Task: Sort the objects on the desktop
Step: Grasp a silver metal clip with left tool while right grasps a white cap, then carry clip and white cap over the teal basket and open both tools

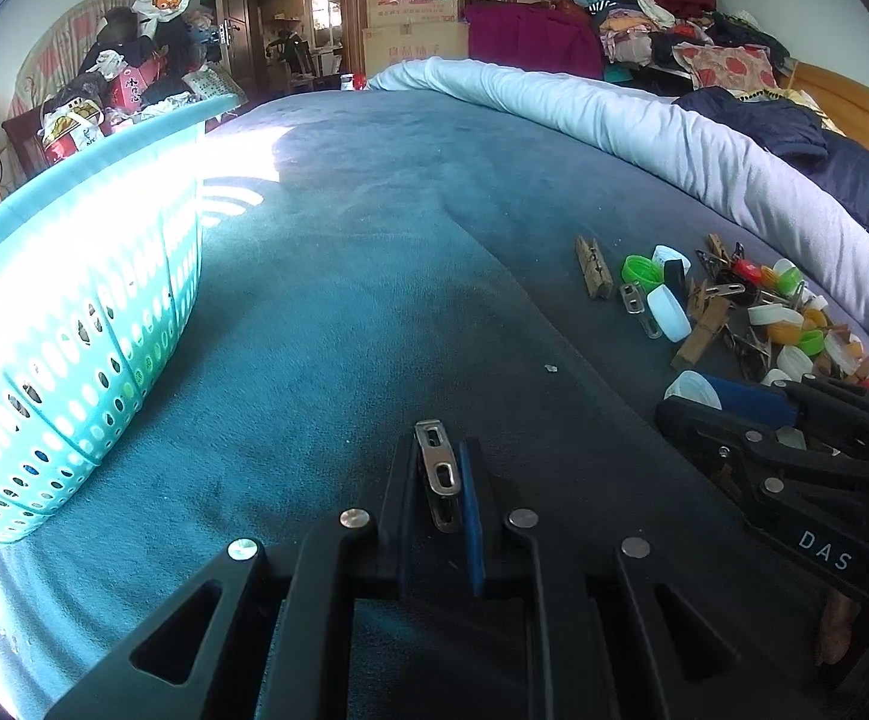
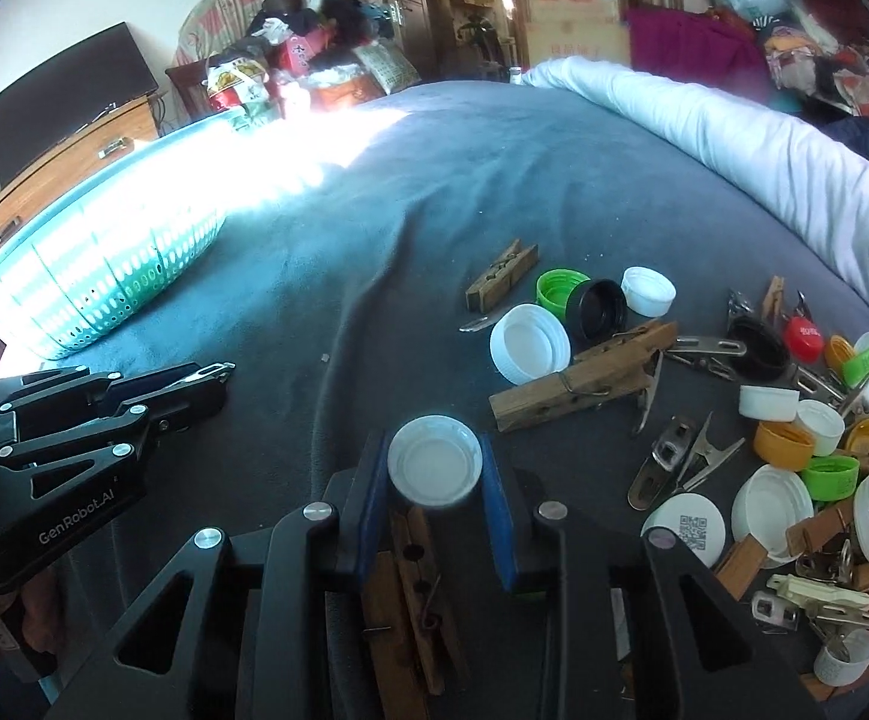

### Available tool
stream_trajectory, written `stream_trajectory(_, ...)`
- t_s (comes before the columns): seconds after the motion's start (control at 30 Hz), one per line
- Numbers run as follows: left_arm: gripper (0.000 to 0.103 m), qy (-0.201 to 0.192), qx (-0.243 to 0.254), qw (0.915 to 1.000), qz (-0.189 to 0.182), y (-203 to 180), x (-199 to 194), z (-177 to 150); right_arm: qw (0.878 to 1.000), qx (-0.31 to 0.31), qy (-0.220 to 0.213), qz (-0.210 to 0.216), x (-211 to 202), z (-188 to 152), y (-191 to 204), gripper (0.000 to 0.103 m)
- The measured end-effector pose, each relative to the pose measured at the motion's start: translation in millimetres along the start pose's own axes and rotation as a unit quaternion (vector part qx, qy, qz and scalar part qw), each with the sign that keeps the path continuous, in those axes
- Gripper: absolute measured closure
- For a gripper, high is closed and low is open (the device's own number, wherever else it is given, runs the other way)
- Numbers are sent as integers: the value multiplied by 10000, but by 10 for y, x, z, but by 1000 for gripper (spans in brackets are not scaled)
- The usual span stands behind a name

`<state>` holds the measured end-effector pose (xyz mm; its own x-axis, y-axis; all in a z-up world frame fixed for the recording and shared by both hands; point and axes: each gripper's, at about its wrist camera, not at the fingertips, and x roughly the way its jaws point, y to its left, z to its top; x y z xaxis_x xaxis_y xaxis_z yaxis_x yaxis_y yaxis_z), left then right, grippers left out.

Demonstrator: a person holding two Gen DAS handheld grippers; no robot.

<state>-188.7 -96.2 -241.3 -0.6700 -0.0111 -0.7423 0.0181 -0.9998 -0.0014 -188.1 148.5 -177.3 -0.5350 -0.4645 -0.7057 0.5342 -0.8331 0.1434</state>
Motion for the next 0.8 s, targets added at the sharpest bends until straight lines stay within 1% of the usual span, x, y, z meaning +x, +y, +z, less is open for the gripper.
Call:
stream_trajectory(0.1, 89, 29, -25, 10000, -22, 18, 5, 6, 10000, -13, 36, 17, -3, 22, 3, 75)
stream_trajectory(0.23, 89, 34, -27, 10000, -38, 25, -11, 15, 9999, -106, 19, 88, -135, 40, 62, 74)
stream_trajectory(0.4, 89, -13, 177, 9998, -26, -58, -153, 30, 9994, 199, -156, 220, -509, 48, 71, 74)
stream_trajectory(0.47, 89, -30, 126, 9998, -150, -91, -253, 31, 9988, 337, -271, 229, -688, 58, 67, 74)
stream_trajectory(0.53, 89, -101, 28, 9996, -274, -112, -384, 58, 9976, 513, -373, 266, -850, 74, 58, 74)
stream_trajectory(0.63, 89, -314, -64, 9986, -427, -119, -644, 165, 9957, 700, -528, 304, -1058, 131, 68, 74)
stream_trajectory(0.8, 89, -843, -120, 9949, -542, -55, -1163, 483, 9948, 611, -749, 327, -1342, 385, 197, 74)
